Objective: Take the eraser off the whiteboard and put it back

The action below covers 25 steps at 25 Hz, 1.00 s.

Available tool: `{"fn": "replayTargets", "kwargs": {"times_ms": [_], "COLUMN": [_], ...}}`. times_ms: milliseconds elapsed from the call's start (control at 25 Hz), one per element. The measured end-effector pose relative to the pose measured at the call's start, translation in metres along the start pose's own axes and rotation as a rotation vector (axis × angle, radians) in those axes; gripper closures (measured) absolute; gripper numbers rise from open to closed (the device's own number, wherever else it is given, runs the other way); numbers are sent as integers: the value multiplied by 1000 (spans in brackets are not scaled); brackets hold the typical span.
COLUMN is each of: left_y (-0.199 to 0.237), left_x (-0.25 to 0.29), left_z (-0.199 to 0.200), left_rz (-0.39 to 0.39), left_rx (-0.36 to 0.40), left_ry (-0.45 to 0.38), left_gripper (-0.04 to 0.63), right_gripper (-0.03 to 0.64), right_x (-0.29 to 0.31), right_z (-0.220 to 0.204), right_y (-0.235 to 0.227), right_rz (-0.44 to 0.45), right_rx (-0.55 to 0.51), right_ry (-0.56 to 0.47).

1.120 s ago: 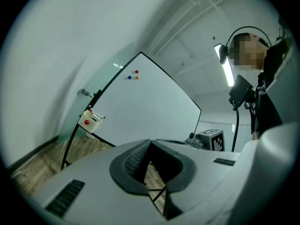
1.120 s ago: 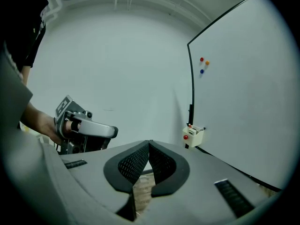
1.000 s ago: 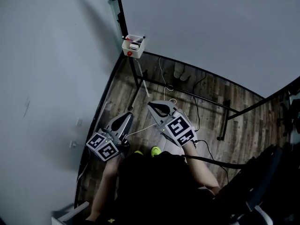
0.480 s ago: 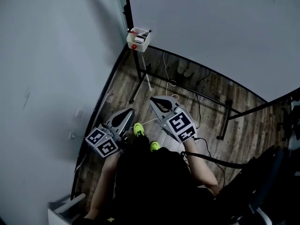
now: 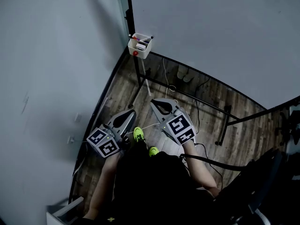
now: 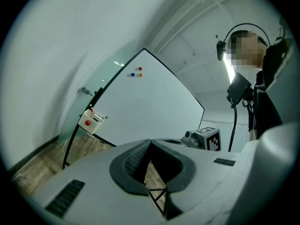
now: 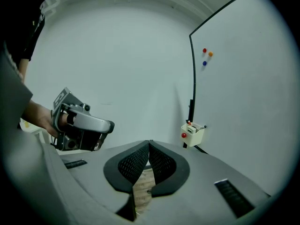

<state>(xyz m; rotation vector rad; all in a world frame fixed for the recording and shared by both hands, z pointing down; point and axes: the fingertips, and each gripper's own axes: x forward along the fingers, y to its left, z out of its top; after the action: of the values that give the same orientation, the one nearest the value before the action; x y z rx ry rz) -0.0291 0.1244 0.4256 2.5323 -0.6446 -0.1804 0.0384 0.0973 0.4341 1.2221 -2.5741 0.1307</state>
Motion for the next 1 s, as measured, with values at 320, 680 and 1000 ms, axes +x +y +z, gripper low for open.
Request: {"fn": "replayTargets", "kwargs": {"times_ms": [320, 680, 1000], "left_y": [23, 57, 88], "left_x": [17, 33, 46], "left_z": [17, 37, 49], "left_rz": [-12, -28, -61], "left_rx": [19, 25, 29], "left_ry": [6, 17, 38], "left_gripper": [572, 572, 572], "right_gripper": [598, 581, 577], "right_x": [24, 61, 96], "right_z": [6, 16, 21], "right_y": [-17, -39, -53], "right_rz": [-16, -38, -57], "right_rx": [5, 10, 19], "right_ry": [13, 26, 38]}}
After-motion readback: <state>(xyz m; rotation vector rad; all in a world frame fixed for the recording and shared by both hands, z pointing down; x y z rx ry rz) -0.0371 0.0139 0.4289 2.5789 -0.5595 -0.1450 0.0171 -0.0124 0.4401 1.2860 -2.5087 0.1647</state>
